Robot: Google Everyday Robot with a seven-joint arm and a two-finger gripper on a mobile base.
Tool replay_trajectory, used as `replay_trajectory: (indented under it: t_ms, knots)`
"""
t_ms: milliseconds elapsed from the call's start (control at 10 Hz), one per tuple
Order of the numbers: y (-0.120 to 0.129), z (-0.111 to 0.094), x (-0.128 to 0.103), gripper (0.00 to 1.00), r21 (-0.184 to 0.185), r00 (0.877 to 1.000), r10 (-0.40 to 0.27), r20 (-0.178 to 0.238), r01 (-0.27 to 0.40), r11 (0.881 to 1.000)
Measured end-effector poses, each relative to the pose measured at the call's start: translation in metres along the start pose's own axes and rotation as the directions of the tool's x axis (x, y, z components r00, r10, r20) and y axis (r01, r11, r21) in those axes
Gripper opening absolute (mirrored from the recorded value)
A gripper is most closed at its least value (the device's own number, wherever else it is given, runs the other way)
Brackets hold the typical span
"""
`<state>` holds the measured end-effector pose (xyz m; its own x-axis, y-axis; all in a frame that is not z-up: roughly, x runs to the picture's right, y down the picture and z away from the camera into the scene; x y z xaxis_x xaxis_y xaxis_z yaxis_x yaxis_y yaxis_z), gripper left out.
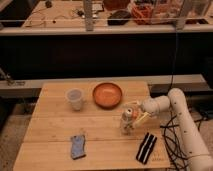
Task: Stand the bottle upright
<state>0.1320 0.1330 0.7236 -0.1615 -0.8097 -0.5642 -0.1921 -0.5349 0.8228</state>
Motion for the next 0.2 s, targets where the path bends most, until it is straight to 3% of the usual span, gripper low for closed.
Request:
replay_trajectory:
  t_ms: [200]
  knots:
    - [0.0001,0.0003,-0.0009,0.8,0.001,1.0,0.001,-0.001,-0.001,1.0]
